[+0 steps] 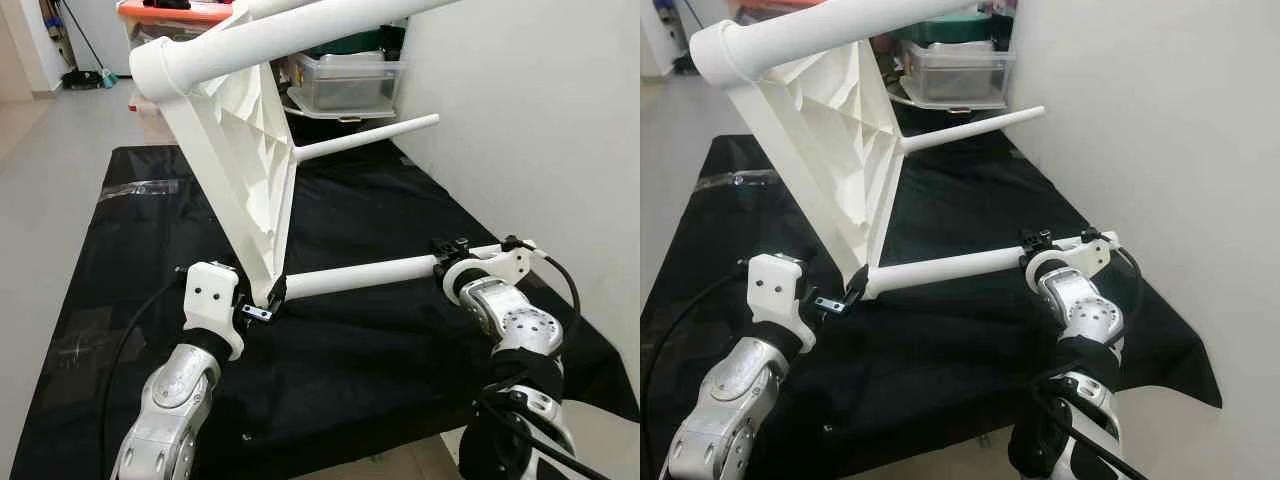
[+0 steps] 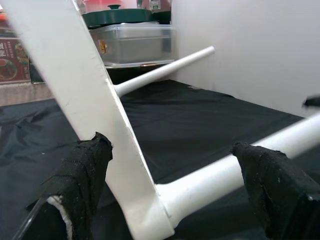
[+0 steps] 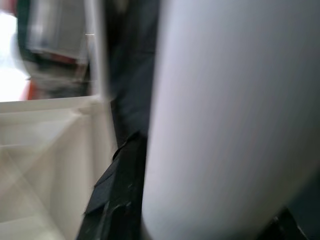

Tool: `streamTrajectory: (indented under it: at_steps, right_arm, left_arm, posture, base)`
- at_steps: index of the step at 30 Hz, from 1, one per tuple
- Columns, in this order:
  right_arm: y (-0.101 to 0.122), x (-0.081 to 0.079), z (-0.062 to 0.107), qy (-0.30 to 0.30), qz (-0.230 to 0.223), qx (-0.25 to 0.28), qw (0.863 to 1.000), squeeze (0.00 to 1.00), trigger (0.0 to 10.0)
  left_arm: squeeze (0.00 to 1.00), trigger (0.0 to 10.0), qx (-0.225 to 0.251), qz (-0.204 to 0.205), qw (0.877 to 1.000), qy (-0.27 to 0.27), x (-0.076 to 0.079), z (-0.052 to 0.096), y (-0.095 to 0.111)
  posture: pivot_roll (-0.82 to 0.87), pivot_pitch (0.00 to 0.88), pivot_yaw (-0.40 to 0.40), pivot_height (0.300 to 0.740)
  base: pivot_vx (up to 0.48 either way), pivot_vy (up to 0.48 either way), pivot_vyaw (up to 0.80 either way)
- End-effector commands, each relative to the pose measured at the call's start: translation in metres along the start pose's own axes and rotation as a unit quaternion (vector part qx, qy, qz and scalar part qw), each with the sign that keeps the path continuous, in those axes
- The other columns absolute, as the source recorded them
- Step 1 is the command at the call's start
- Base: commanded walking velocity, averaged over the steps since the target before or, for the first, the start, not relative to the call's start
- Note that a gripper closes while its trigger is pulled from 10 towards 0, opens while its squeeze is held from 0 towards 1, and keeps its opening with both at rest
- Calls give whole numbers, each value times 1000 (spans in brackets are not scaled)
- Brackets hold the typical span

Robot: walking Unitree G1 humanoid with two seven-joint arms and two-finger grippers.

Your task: Building children table

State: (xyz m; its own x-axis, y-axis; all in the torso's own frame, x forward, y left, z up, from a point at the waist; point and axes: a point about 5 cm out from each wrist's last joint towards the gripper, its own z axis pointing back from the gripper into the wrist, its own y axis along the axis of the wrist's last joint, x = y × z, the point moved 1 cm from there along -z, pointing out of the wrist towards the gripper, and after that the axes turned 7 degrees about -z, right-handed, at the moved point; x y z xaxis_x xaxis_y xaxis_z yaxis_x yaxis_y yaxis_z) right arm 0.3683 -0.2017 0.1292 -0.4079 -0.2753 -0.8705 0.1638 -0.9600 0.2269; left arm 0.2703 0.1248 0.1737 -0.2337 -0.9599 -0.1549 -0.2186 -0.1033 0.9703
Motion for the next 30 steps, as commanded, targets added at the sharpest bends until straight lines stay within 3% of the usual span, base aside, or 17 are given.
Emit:
streamTrajectory:
  at_steps: [1, 8, 12, 16, 24, 29, 30]
  right_arm:
    - [-46, 59, -4, -151, 56, -98, 982, 1000, 10000]
    - [-46, 68, 0, -179, 48, -99, 978, 1000, 10000]
    - [-36, 75, 7, -199, 22, -68, 977, 1000, 10000]
    - [-30, 57, 24, -176, -10, -45, 983, 1000, 10000]
    - [-31, 49, 54, -157, -18, -19, 987, 1000, 10000]
    - [-30, 29, 74, -116, 20, 1, 993, 1000, 10000]
    - [-28, 25, 76, -105, 62, 5, 993, 1000, 10000]
  left_arm:
    - [0, 10000, -3, 0, 1000, -5, 2, 0, 0]
    - [0, 10000, -4, 1, 1000, -10, 4, 0, -1]
    - [0, 10000, -5, 2, 1000, -10, 5, 1, -1]
    - [0, 10000, -7, 3, 1000, -9, 5, 3, -2]
    - [0, 10000, -8, 5, 1000, -11, 7, 3, -2]
    - [0, 10000, -5, 2, 1000, -15, 7, 1, -1]
    - [0, 10000, -4, 1, 1000, -14, 6, 0, -1]
  posture:
    - [102, 0, -103, 740]
    - [98, 0, -102, 740]
    - [92, 0, -112, 740]
    - [87, 0, -115, 740]
    - [72, 0, -103, 740]
    - [66, 0, -98, 740]
    - [66, 0, -99, 740]
  base:
    - [0, 0, 0]
    - [0, 0, 0]
    - [0, 0, 0]
    - [0, 0, 0]
    - [0, 0, 0]
    - [0, 0, 0]
    - [0, 0, 0]
